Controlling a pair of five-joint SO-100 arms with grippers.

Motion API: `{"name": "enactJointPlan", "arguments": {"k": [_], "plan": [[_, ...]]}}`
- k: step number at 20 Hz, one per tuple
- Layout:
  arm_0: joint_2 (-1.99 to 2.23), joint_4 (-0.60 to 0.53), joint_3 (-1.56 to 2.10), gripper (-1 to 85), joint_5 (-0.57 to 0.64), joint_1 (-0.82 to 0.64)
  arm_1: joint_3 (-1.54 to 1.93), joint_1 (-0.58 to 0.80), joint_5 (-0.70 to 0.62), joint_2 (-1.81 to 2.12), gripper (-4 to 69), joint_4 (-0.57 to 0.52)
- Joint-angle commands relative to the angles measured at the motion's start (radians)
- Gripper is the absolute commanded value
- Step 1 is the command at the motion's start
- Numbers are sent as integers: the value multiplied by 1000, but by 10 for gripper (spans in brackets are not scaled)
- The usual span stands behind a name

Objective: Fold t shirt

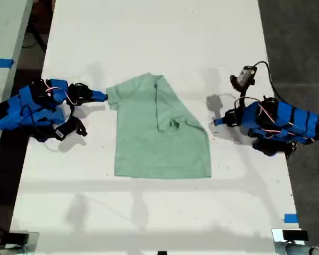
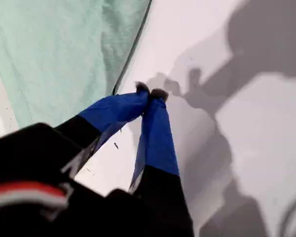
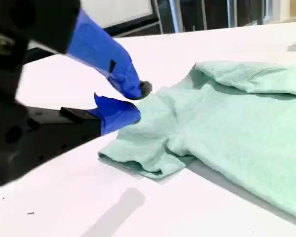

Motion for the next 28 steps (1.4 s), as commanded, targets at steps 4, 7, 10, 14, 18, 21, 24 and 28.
{"name": "enactJointPlan", "arguments": {"k": [4, 7, 10, 14, 18, 21, 24, 28], "plan": [[9, -166, 37, -3, 304, -184, 60, 3, -58, 14, 2, -66], [9, -166, 37, -3, 304, -176, 60, 8, -63, 14, 2, -66], [9, -181, 35, -3, 307, -186, 58, 11, -67, 14, 2, -64], [-158, -127, -212, -3, 259, -311, 58, 28, -75, 14, 2, -64], [-1167, -5, -841, 137, 319, -414, 58, 21, -64, 14, 1, -58], [-1387, -25, -894, 213, 325, -411, 58, 20, -63, 14, 1, -57], [-1589, -115, -864, 215, 319, -373, 58, 18, -61, 14, 1, -55], [-1723, -210, -888, 203, 316, -322, 58, 9, -51, 14, 1, -52]]}}
